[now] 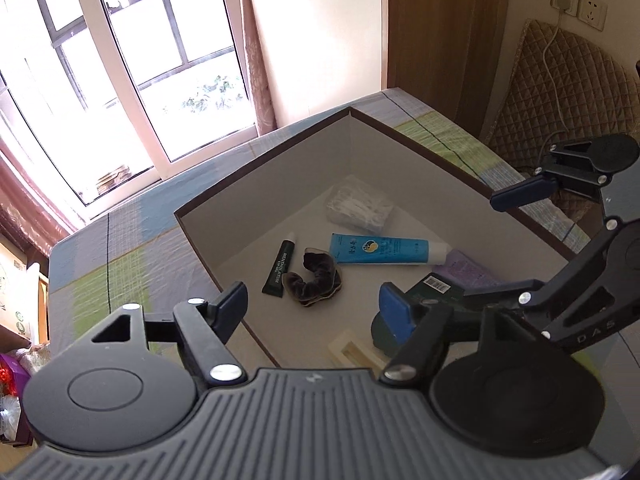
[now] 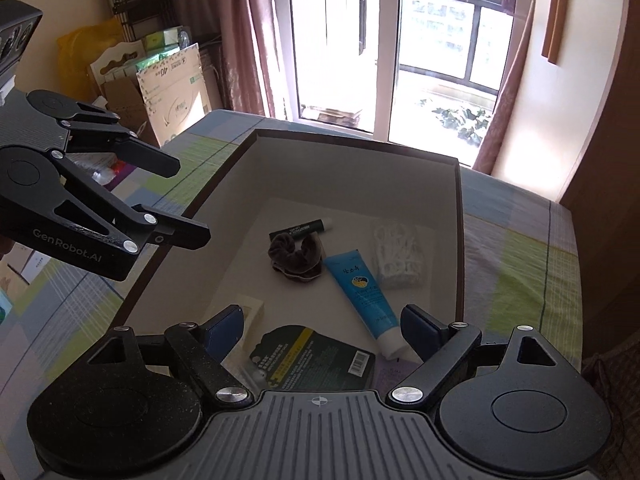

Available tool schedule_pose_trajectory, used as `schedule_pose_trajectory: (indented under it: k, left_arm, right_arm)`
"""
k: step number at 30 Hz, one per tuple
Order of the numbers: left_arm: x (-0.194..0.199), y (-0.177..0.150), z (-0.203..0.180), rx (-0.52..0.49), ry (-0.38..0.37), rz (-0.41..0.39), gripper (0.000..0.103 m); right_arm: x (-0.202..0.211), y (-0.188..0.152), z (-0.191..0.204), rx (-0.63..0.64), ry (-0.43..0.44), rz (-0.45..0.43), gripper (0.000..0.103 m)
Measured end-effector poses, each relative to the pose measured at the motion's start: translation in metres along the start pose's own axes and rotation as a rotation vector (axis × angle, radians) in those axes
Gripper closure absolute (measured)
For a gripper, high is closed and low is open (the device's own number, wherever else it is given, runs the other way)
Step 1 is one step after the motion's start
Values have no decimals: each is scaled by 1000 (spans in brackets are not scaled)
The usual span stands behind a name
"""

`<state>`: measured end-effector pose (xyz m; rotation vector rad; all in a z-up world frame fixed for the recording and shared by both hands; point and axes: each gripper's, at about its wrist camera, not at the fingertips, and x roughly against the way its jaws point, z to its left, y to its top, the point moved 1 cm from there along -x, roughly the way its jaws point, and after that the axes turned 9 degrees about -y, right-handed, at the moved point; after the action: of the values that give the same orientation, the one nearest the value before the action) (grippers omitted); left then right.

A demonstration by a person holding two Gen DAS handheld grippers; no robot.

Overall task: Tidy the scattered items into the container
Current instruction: 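Withdraw both grippers from the box back over the remaining items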

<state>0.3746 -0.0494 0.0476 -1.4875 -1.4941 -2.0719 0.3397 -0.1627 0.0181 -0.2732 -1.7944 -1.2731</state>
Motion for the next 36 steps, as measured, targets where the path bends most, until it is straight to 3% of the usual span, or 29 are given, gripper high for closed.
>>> schedule_pose_trajectory:
  k: [13, 36]
  left_arm:
    - [50, -33, -24, 11, 11, -33, 32]
    - [101, -115, -15, 130, 64, -23, 32]
  right_arm:
    - [41, -27, 16, -85, -57, -23, 12]
    - [69, -70, 62, -164, -16, -52, 12]
